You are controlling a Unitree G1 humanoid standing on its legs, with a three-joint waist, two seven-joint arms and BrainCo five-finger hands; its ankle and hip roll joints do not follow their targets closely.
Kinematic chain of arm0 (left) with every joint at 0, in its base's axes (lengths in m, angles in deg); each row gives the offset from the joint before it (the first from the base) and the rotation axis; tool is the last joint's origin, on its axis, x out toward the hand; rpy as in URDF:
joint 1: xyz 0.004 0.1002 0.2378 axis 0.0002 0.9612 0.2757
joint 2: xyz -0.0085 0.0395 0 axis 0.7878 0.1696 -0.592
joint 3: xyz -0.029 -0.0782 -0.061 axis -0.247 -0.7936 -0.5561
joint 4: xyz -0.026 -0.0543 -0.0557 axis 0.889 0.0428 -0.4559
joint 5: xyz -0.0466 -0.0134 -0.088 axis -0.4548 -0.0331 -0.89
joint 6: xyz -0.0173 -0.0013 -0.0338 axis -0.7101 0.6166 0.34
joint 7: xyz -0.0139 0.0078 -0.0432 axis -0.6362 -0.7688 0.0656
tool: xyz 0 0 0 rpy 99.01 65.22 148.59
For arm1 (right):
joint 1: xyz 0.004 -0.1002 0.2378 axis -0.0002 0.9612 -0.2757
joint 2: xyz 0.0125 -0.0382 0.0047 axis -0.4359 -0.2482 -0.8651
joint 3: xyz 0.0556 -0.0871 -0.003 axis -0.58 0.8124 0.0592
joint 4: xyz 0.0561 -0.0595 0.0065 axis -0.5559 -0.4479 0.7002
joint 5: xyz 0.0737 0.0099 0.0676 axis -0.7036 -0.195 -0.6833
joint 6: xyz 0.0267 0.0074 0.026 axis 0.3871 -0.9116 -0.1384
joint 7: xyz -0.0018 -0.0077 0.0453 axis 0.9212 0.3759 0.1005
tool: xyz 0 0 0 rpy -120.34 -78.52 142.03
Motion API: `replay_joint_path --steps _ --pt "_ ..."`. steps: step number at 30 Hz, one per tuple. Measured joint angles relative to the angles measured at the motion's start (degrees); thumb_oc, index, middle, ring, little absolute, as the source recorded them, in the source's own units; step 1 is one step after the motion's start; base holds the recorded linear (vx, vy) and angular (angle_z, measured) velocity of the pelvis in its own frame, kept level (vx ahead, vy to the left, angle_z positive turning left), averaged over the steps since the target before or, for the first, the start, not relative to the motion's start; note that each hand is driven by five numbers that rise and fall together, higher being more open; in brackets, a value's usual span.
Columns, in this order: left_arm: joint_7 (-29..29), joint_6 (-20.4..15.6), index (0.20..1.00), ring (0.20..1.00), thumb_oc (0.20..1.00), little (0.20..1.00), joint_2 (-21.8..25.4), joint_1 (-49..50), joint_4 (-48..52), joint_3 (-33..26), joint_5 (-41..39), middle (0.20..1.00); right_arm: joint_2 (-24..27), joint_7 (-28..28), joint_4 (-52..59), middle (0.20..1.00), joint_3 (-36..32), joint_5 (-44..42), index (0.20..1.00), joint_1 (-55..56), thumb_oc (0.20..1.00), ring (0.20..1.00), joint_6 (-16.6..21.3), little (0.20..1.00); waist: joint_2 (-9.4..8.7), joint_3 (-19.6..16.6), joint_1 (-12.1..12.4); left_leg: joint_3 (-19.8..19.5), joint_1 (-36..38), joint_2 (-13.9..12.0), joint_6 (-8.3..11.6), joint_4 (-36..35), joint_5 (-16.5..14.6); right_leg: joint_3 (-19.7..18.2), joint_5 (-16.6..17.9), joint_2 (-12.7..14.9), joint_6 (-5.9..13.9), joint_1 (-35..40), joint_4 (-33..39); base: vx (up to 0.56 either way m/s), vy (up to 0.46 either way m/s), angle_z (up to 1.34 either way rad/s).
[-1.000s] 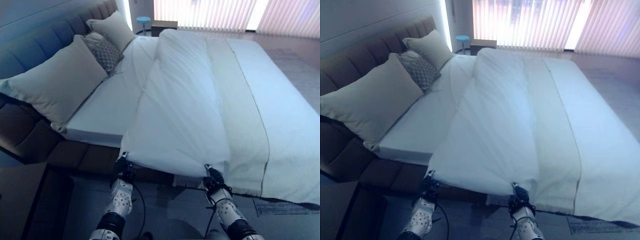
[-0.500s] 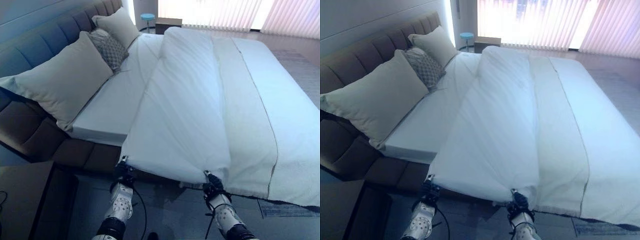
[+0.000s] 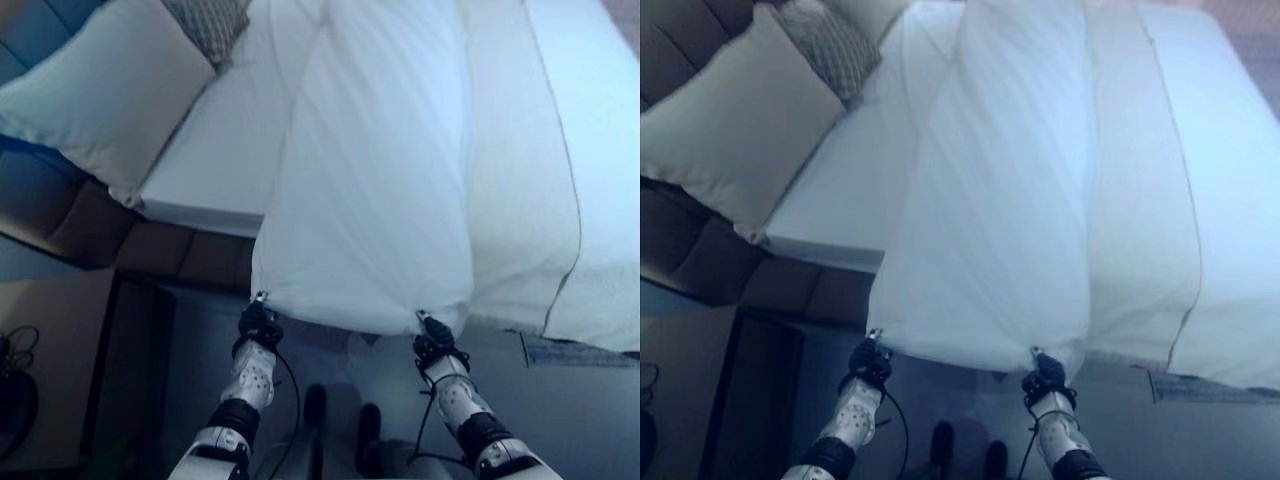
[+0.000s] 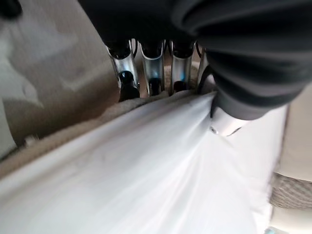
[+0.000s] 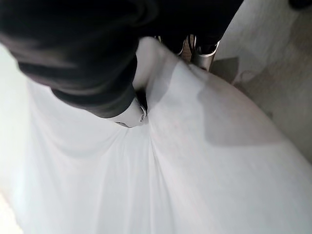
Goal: Make the bed
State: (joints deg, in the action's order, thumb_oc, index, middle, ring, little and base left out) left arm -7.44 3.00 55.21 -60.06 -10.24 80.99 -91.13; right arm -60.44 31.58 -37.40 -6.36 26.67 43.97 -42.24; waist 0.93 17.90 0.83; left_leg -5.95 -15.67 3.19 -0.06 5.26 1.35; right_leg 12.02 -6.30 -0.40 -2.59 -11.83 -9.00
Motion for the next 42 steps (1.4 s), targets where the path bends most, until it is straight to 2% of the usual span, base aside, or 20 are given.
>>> replay_joint_path --steps 2,3,4,9,10,11,12,13,14,15,24,27,30,31,32,33,34,36,40,42 --pt "0.0 -0.4 0.200 0.200 0.200 0.200 1.0 -1.4 -0.4 0.2 0.4 0.200 0.0 1.1 -1.1 0.200 0.8 0.4 0.200 -2.7 0.200 0.200 0.1 0.200 -0.20 1.9 0.1 1.1 -1.3 0.0 -0.10 0.1 0.1 -1.0 0.4 0.0 -0.49 -1.5 0.1 0.03 0.089 -0.18" --pt "0.0 -0.9 0.385 0.385 0.385 0.385 1.4 -2.3 -1.2 0.3 0.7 0.385 0.1 1.3 -2.4 0.573 1.3 0.5 0.573 -4.3 0.573 0.573 0.1 0.573 -0.23 3.5 0.1 1.2 -1.5 0.1 -0.12 0.3 0.1 -1.4 0.7 0.1 -0.28 -1.6 0.2 0.05 0.096 -0.10" --pt "-0.3 -0.9 1.000 1.000 1.000 1.000 1.7 -3.2 -3.0 0.3 1.6 1.000 0.0 1.8 -3.5 1.000 1.8 0.9 1.000 -5.5 1.000 1.000 0.1 1.000 -0.24 4.2 0.2 1.3 -1.6 0.1 -0.12 0.4 0.1 -2.2 0.9 0.1 0.03 -1.6 0.2 0.05 0.098 -0.06" --pt "-3.3 0.3 1.000 1.000 1.000 1.000 5.7 -4.0 -11.3 2.6 6.7 1.000 0.9 3.8 -13.0 1.000 2.5 3.1 1.000 -10.0 1.000 1.000 0.0 1.000 -0.03 6.4 0.4 1.8 -1.9 -0.5 -0.35 -0.2 0.2 -3.0 1.1 -0.1 0.50 -3.8 -2.3 0.04 0.059 -0.12" --pt "-4.4 0.5 1.000 1.000 1.000 1.000 6.3 -4.0 -12.8 2.4 7.7 1.000 2.1 4.1 -14.1 1.000 2.6 3.6 1.000 -10.6 1.000 1.000 0.0 1.000 0.94 7.9 0.6 1.4 -1.5 -1.7 -0.92 -1.0 0.5 -3.4 0.1 -0.5 1.51 -8.2 -8.6 0.05 0.029 -0.19" --pt "-4.8 0.6 1.000 1.000 1.000 1.000 6.4 -3.8 -13.0 2.4 7.9 1.000 2.9 4.3 -14.3 1.000 2.5 4.0 1.000 -10.7 1.000 1.000 0.0 1.000 1.33 8.4 0.8 0.9 -1.4 -1.9 -0.92 -1.3 0.5 -3.5 -0.7 -0.3 2.51 -9.5 -9.8 0.04 0.025 -0.14" --pt "-5.5 0.8 1.000 1.000 1.000 1.000 6.6 -3.5 -13.4 2.3 9.1 1.000 4.5 4.6 -15.3 1.000 2.4 4.7 1.000 -10.3 1.000 1.000 0.0 1.000 1.39 9.1 1.8 1.6 -1.5 -1.5 -0.82 -1.5 0.5 -3.9 -0.3 0.9 3.73 -9.3 -2.0 0.04 0.019 0.04" --pt "-5.6 1.0 1.000 1.000 1.000 1.000 6.8 -3.4 -13.9 2.4 9.4 1.000 5.0 4.6 -16.5 1.000 2.3 5.1 1.000 -10.3 1.000 1.000 0.0 1.000 0.94 9.4 1.9 2.3 -1.4 -0.9 -0.71 -1.5 0.4 -3.6 5.1 1.8 3.86 -8.7 2.2 0.03 0.018 0.15" --pt "-5.8 1.4 1.000 1.000 1.000 1.000 7.2 -2.2 -14.1 2.4 9.6 1.000 5.3 4.6 -18.0 1.000 1.1 5.7 1.000 -9.7 1.000 1.000 -0.1 1.000 0.81 9.4 1.8 3.0 -1.1 -0.6 -0.44 -1.6 0.4 -3.4 9.5 2.2 1.39 -7.5 4.5 0.03 0.006 0.04" --pt "-6.0 1.5 1.000 1.000 1.000 1.000 7.8 -0.7 -14.3 2.3 10.8 1.000 5.2 4.6 -18.5 1.000 0.9 6.0 1.000 -9.2 1.000 1.000 -0.1 1.000 0.76 9.5 1.6 3.3 -0.8 -1.1 -0.06 -1.8 0.1 -3.4 10.5 1.6 1.17 -6.4 6.3 0.00 0.000 0.00" --pt "-5.0 2.6 1.000 1.000 1.000 1.000 7.9 4.7 -16.0 1.1 16.2 1.000 7.4 3.3 -21.0 1.000 -3.5 10.4 1.000 0.3 1.000 1.000 -0.9 1.000 0.43 9.3 0.9 4.5 1.0 -1.5 0.44 -2.8 0.7 -4.5 11.9 1.0 1.19 -4.5 8.5 0.00 -0.022 -0.06" --pt "-4.2 2.8 1.000 1.000 1.000 1.000 8.0 6.7 -16.7 0.6 16.2 1.000 7.5 2.5 -21.7 1.000 -5.8 10.5 1.000 2.1 1.000 1.000 -1.4 1.000 0.40 9.3 -0.2 4.6 1.0 -1.3 0.23 -3.0 1.0 -4.8 12.5 1.2 1.38 -4.4 8.9 -0.04 -0.046 -0.04" --pt "-3.4 2.9 1.000 1.000 1.000 1.000 7.9 9.2 -11.6 0.0 15.6 1.000 8.4 1.7 -14.3 1.000 -4.7 12.3 1.000 5.3 1.000 1.000 -2.0 1.000 0.40 9.3 -0.2 5.2 1.0 -1.2 0.04 -3.1 1.5 -5.0 12.8 1.3 1.37 -4.6 8.9 -0.05 -0.083 -0.05" --pt "-2.3 2.7 1.000 1.000 1.000 1.000 8.1 12.1 -3.3 0.2 14.3 1.000 9.8 0.4 -4.3 1.000 -2.6 13.7 1.000 9.2 1.000 1.000 -2.0 1.000 0.39 9.3 -0.2 5.2 1.0 -1.1 -0.02 -3.6 1.8 -4.9 12.8 1.4 1.39 -4.9 8.7 -0.02 -0.056 0.03" --pt "-1.4 2.1 1.000 1.000 1.000 1.000 8.1 12.3 -1.8 0.2 13.9 1.000 10.2 -0.7 -2.3 1.000 -2.6 14.7 1.000 9.2 1.000 1.000 -1.5 1.000 0.36 9.2 -0.3 5.1 1.2 -1.1 -0.05 -3.7 1.9 -4.9 12.8 1.4 1.37 -4.8 8.7 -0.02 -0.083 0.03" --pt "0.0 2.7 1.000 1.000 1.000 1.000 8.5 14.4 5.5 0.4 12.5 1.000 12.5 -2.0 7.1 1.000 -0.7 15.7 1.000 12.2 1.000 1.000 -2.6 1.000 0.40 9.3 -0.2 5.0 1.0 -1.0 -0.04 -3.8 2.1 -4.9 12.8 1.5 1.39 -5.2 8.2 0.01 -0.077 0.04" --pt "2.7 1.5 1.000 1.000 1.000 1.000 9.1 14.6 8.1 0.5 12.0 1.000 14.4 -5.6 11.6 1.000 -0.1 17.0 1.000 12.1 1.000 1.000 -1.7 1.000 0.33 9.2 -0.3 4.8 1.2 -1.0 -0.06 -3.9 2.2 -4.9 12.8 1.5 1.40 -5.0 7.9 0.01 -0.077 0.04" --pt "6.3 2.2 1.000 1.000 1.000 1.000 10.8 15.6 14.2 1.8 8.6 1.000 18.3 -9.5 19.5 1.000 0.7 16.7 1.000 12.9 1.000 1.000 -1.9 1.000 0.34 9.2 -0.4 4.4 1.6 -0.9 -0.04 -3.8 2.5 -4.8 12.4 1.7 1.55 -5.0 6.8 -0.01 -0.068 0.08" --pt "11.7 2.6 1.000 1.000 1.000 1.000 14.4 12.5 19.5 5.7 4.9 1.000 20.8 -12.9 24.1 1.000 0.9 16.7 1.000 8.2 1.000 1.000 -1.4 1.000 0.38 9.2 -1.5 3.1 1.7 -0.7 0.28 -3.1 2.9 -3.4 10.3 2.0 1.54 -5.9 2.8 -0.07 -0.064 0.23" --pt "12.9 2.6 1.000 1.000 1.000 1.000 15.0 7.5 19.2 7.6 3.6 1.000 21.3 -13.3 24.7 1.000 1.2 16.7 1.000 4.4 1.000 1.000 -1.1 1.000 0.48 9.2 -1.5 2.5 -1.5 -0.3 0.94 -0.2 2.4 -3.1 8.4 2.7 1.06 -9.2 -1.6 -0.06 -0.026 0.32"
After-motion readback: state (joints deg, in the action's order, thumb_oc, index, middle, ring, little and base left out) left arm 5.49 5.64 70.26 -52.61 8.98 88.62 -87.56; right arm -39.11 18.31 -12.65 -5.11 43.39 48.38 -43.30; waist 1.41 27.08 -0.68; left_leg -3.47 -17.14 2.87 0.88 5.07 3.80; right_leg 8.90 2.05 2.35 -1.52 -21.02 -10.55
